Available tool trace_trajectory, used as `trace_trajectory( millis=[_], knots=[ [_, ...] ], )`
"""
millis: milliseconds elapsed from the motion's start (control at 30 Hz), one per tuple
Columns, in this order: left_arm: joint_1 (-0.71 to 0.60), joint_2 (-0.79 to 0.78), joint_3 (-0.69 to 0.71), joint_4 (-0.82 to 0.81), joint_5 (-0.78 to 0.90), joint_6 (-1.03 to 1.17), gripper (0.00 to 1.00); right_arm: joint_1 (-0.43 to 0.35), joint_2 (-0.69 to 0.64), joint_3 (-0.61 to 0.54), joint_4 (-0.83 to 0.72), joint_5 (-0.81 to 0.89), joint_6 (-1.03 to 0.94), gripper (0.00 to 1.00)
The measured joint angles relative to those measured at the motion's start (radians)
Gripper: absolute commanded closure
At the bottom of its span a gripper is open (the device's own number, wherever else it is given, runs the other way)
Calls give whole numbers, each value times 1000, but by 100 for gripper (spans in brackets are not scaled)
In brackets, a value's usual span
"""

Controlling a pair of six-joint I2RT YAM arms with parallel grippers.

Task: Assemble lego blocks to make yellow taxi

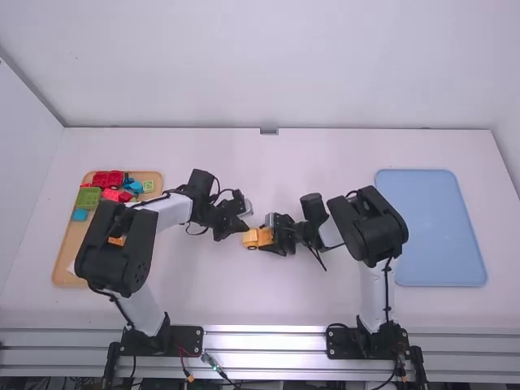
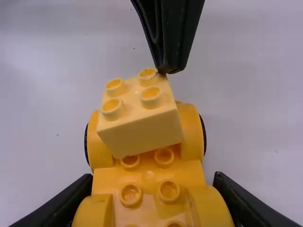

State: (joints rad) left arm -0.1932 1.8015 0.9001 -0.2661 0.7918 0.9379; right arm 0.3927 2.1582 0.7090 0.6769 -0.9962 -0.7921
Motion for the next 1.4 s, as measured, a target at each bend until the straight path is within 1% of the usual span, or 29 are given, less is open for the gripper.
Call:
trace_trajectory(
  millis=[267,400,700,800,900,1000,1267,1400],
  knots=[
    [-24,0,0,39,5,-4,98,0,0,0,0,0,0,36],
    [-25,0,0,81,-10,-43,98,0,0,0,0,0,0,36],
    [-25,-15,-2,89,-45,-93,98,0,0,0,0,0,0,36],
    [-25,-56,-3,56,-37,-83,98,0,0,0,0,0,0,36],
    [-25,-119,-3,-21,-13,-45,98,0,0,0,0,0,0,36],
    [-26,-137,-3,-32,-1,-27,98,0,0,0,0,0,0,36],
    [-66,-123,-75,32,14,-23,98,0,0,0,0,0,0,36],
    [-73,-121,-104,73,-17,-68,98,0,0,0,0,0,0,36]
  ],
)
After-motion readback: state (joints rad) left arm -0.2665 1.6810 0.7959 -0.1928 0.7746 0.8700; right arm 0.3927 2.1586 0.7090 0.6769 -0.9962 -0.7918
